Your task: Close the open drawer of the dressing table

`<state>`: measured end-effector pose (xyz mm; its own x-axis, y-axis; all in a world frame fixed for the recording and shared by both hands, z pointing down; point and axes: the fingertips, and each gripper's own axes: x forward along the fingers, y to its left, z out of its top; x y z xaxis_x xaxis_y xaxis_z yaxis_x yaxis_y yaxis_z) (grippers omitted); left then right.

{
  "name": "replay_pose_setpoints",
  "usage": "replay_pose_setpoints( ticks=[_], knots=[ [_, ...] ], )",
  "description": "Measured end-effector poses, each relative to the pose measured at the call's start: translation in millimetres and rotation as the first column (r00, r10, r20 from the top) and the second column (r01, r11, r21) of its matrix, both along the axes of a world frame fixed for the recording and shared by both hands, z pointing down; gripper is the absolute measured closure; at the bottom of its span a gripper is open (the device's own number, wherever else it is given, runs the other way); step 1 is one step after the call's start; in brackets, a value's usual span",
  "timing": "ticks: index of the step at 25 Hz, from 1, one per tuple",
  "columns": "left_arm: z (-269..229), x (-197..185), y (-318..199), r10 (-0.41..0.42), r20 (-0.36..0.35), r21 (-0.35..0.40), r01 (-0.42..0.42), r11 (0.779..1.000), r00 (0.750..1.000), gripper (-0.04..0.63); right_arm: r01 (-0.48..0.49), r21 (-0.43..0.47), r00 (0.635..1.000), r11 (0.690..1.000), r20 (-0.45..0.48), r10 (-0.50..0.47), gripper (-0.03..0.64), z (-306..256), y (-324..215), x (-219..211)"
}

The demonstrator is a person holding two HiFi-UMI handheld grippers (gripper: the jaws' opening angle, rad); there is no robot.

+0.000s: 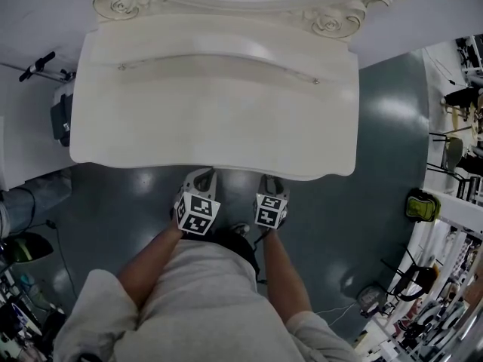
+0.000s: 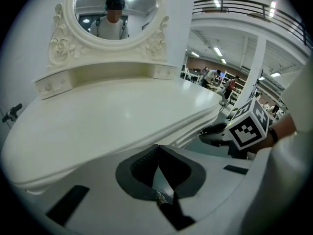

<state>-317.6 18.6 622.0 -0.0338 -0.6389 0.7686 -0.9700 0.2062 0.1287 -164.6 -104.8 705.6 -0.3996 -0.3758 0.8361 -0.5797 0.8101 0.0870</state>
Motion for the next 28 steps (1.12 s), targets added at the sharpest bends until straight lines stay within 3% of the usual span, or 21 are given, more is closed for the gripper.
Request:
replay_pose_setpoints(
  ticks=[24, 28],
  knots=[
    [-5.3, 0.0, 12.9, -0.017, -0.004, 0.003, 0.017, 1.000, 1.000, 0.588, -0.009, 0.018, 1.000, 1.000, 0.015, 0.009, 0.477, 1.2, -18.3, -23.0],
    [-6.8, 10.9, 19.0, -0.024, 0.000, 0.000, 0.024, 1.000, 1.000, 0.588, 0.043, 0.024, 0.999, 0.999, 0.013, -0.043, 0.476, 1.3, -12.2, -22.5]
  ],
)
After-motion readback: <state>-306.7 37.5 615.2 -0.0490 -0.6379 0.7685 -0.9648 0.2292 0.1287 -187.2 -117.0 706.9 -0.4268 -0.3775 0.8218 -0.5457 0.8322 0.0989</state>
